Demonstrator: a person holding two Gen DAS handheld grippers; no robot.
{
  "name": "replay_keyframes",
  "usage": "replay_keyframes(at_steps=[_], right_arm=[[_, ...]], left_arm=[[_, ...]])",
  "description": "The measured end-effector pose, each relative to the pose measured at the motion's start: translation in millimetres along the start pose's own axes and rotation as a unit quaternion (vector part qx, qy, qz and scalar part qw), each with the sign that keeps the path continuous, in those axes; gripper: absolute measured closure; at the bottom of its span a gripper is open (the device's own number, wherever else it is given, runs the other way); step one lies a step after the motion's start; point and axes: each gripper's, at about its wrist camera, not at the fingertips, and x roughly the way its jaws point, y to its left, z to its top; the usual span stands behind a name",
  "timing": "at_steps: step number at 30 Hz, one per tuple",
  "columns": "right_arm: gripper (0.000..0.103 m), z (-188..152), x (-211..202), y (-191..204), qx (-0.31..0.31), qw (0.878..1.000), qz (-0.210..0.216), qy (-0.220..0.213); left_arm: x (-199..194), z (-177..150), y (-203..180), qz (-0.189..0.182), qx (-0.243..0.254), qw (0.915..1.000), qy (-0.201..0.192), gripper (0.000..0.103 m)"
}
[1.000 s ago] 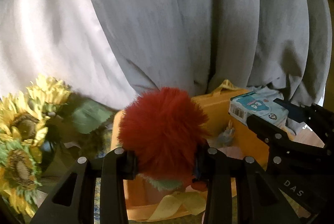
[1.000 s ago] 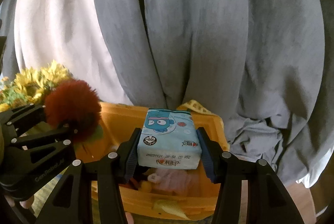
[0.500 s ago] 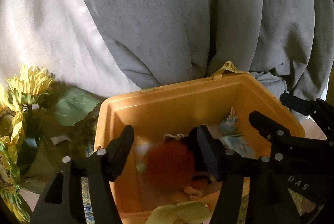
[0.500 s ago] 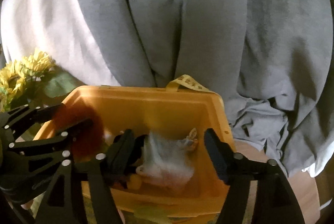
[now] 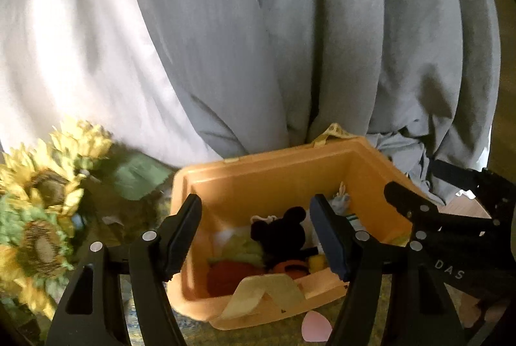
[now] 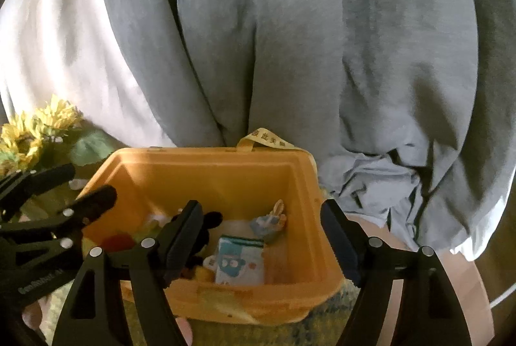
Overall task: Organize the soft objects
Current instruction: 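Open both tools to drop the pompom and tissue pack into the crate, then move both tools back down toward the pink sponge and white cloth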
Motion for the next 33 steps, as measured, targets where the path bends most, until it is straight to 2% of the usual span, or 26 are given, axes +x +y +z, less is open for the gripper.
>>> replay_keyframes(at_steps=[10,14,33], right_arm=[[0.027,-14,-48,1,0.008,1.000,0.002,-0.017],[0.027,-21,-65,3,0.004,1.000,-0.004,-0.023],[0.026,-74,-128,5,0.016,0.999,-0.033,-0.010]], left_arm=[[-41,-14,-1,-0.004,-0.016,0.9999,-0.003,0.034],[-57,-24,-3,0.011,-0.015,0.9998,-0.009,0.034],[-112,-75,-15,-0.003,-0.021,0.9998,-0.004,0.035]])
